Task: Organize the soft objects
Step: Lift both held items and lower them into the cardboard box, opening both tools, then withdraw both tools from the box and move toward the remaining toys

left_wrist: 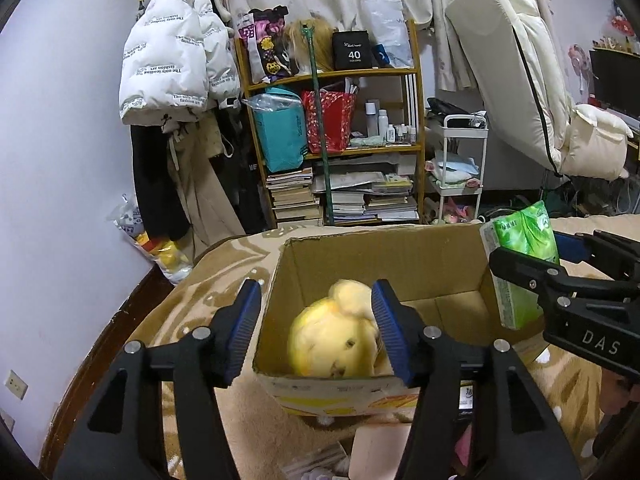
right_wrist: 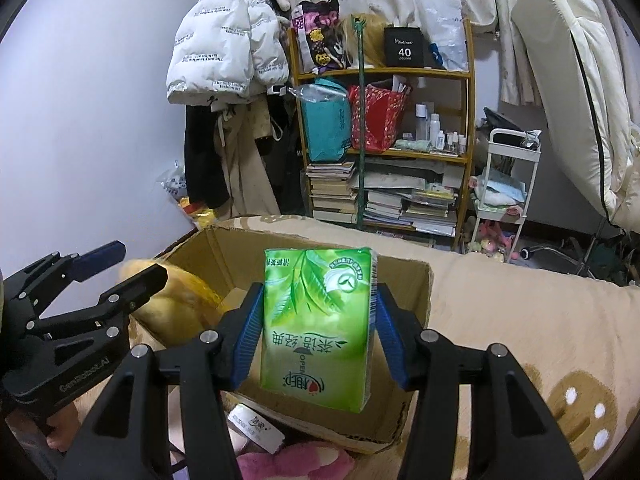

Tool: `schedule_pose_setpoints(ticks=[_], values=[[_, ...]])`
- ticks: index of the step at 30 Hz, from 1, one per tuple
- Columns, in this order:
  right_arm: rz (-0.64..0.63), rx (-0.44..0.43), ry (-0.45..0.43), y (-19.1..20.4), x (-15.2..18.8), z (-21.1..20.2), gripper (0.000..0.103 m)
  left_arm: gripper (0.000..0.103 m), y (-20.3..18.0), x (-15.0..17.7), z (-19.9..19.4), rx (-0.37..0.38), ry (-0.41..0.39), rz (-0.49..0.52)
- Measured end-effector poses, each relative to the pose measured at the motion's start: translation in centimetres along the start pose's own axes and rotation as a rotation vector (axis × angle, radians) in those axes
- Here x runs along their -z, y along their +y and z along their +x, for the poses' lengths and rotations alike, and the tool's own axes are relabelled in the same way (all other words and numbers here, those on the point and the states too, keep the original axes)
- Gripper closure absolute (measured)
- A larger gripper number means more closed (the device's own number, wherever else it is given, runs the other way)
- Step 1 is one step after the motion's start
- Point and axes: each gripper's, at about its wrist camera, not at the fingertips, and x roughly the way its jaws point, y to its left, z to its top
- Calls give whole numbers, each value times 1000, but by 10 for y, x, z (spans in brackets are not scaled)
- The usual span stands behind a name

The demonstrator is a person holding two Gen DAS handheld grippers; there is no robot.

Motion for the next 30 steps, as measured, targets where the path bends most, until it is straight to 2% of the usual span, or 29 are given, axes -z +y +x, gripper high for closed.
schedule_pose_setpoints(ticks=[3, 6, 8, 11, 17, 19, 23, 30], values=[[6, -4, 9, -2, 2, 1, 44, 39, 2, 3, -2, -10, 5, 2], [14, -10, 8, -3, 1, -1, 32, 32, 6, 4, -6, -27, 9, 2], [29, -26, -2, -4, 1, -5, 30, 16, 8, 3, -8, -35, 20, -3], [36, -26, -7, -4, 1, -10, 29, 8, 14, 0, -17, -43, 13, -30], [66, -18, -7, -5, 7, -26, 11, 5, 25, 1, -33, -47, 23, -72], [71, -12, -7, -4, 8, -32, 0, 5, 27, 2, -38, -54, 30, -75], [73, -8, 1, -3, 12, -40, 0, 5, 29, 6, -57, -42, 40, -64], [68, 4, 13, 2, 20, -63, 0, 5, 24, 11, -82, -69, 44, -31]])
